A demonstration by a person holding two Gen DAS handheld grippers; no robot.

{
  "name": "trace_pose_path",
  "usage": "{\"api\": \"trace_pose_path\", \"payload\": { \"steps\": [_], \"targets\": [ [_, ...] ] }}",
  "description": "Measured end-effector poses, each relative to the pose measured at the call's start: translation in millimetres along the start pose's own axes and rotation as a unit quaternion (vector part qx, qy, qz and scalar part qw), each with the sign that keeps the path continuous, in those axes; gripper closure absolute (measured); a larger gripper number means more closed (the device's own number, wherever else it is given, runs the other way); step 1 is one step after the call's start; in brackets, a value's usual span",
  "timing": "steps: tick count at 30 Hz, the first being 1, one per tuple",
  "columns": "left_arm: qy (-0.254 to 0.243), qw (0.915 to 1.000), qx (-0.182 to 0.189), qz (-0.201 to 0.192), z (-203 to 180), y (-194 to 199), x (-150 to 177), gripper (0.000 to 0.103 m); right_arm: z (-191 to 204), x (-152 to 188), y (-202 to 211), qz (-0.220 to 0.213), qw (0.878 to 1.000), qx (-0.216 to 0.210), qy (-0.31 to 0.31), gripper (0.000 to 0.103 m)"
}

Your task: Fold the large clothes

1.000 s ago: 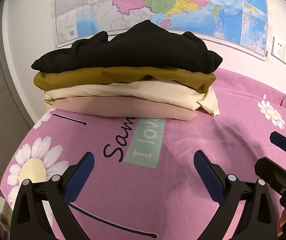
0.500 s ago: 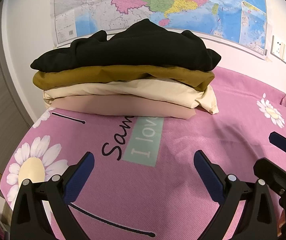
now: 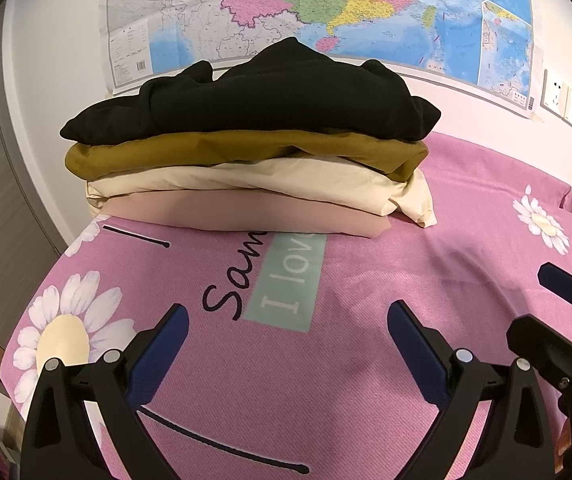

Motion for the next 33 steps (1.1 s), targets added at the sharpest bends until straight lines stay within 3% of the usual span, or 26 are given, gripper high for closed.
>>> {"api": "trace_pose_path", "payload": {
  "steps": [33],
  "targets": [
    [-0.002, 1.0, 0.002, 0.004, -5.3, 0.5, 2.7, 0.007, -2.0, 0.1, 1.2, -0.001, 1.0, 0.002, -0.003, 0.006]
  ]
}}
Point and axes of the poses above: each gripper's, at about its wrist camera, not at the fingertips, and y roughly against the way its jaws point, z to its left, x to its underside, the point moved 7 cm from there along -y, roughly the way its jaws point, and after that the axes turned 11 degrees about y, right-handed, at the moved point
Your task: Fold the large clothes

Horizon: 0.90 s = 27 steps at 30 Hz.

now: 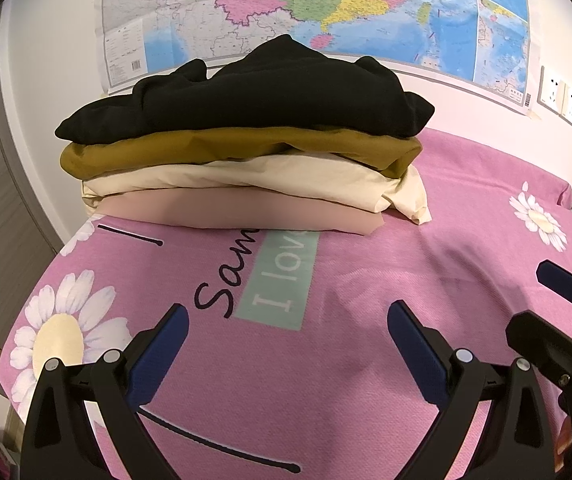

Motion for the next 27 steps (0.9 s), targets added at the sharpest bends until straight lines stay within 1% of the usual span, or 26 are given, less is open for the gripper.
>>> {"api": "trace_pose_path", "payload": {
  "steps": [16, 27],
  "targets": [
    [-0.002, 1.0, 0.001, 0.001, -1, 0, 1, 0.007, 0, 0, 0, -0.001, 1.0, -0.001, 0.0, 0.006],
    [-0.008, 0.9999, 0.006, 0.002, -10, 0, 1, 0.007, -4, -1, 5, -0.005, 1.0, 0.004, -0.007, 0.006]
  ]
}}
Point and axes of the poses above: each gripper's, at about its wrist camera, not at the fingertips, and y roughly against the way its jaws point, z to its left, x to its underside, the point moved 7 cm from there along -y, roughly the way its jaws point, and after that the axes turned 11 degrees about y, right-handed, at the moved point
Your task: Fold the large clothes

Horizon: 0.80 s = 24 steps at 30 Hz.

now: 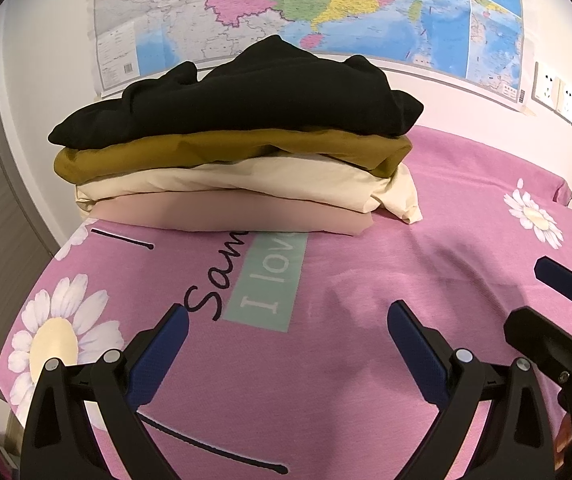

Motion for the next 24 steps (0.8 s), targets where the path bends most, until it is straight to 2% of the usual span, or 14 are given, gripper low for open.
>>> {"api": "trace_pose_path", "payload": {
  "steps": [18, 23, 24],
  "targets": [
    [-0.011, 0.9998, 0.013, 0.011, -22, -6, 2, 0.007, -15, 4, 2, -0.003, 1.0, 0.011, -0.02, 0.006],
    [-0.022, 0.9993, 0.028, 0.012, -40, -5, 3, 0.007, -27, 8, 11, -0.004, 0.999, 0.024, -0.026, 0.006],
    [-0.028, 0.9987, 0.04, 0.012, -47, -5, 3, 0.007, -32, 9, 15, -0.003, 0.999, 0.03, -0.029, 0.006]
  ]
}}
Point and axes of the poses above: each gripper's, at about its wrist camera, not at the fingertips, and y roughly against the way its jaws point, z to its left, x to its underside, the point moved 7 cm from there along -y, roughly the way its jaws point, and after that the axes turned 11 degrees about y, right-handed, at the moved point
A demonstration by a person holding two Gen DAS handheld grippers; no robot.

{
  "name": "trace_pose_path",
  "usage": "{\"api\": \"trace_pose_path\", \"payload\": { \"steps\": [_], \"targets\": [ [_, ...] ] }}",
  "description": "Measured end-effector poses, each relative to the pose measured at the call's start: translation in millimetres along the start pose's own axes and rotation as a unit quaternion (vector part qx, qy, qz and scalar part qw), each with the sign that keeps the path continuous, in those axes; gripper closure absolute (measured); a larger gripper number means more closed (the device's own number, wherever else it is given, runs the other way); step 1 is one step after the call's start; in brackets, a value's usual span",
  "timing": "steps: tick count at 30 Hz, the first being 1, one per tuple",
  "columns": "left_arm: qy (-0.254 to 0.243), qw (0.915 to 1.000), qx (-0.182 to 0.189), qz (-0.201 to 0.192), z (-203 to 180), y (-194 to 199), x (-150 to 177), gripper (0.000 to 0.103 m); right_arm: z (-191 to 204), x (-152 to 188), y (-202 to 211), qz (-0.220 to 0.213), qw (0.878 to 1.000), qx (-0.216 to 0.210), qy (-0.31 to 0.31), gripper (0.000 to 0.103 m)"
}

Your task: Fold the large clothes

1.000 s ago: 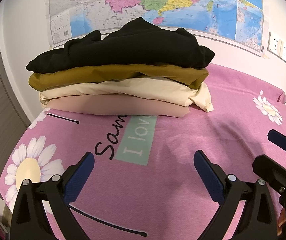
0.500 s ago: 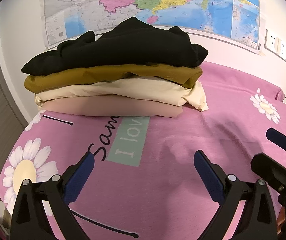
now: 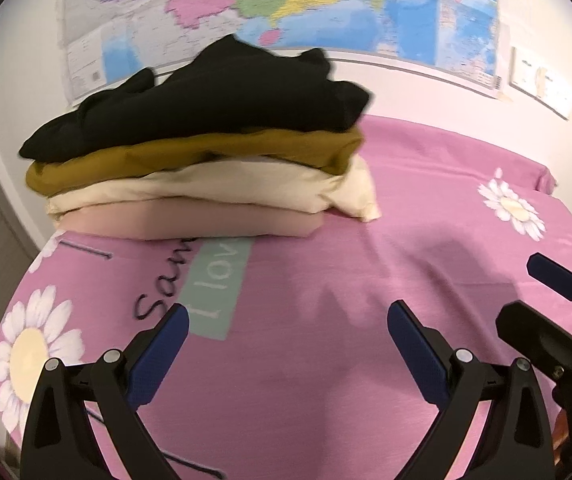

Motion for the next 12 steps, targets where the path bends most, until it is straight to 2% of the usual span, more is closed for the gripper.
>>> {"api": "trace_pose_path", "payload": {
  "steps": [4, 6, 12],
  "targets": [
    [-0.01, 0.9994, 0.032, 0.003, -32, -1, -2, 0.007, -30, 10, 17, 0.01, 0.999, 0.051, -0.013, 0.006],
    [-0.019, 0.9987, 0.04, 0.024, -49, -6, 0, 0.007, -53, 20, 28, 0.022, 0.995, 0.089, -0.028, 0.006],
    [-0.041, 0.9953, 0.059, 0.064, -116, -35, 4, 0.007, -127, 56, 65, 0.072, 0.972, 0.207, -0.082, 0.006]
  ]
}}
Point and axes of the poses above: each gripper's, at about its wrist camera, not at the fingertips, and y roughly against the way its jaws point, z to its left, x to its underside, the point moved 7 cm from there along -y, roughly the way its jaws point, and after that the axes turned 11 degrees about y, right-handed, at the moved point
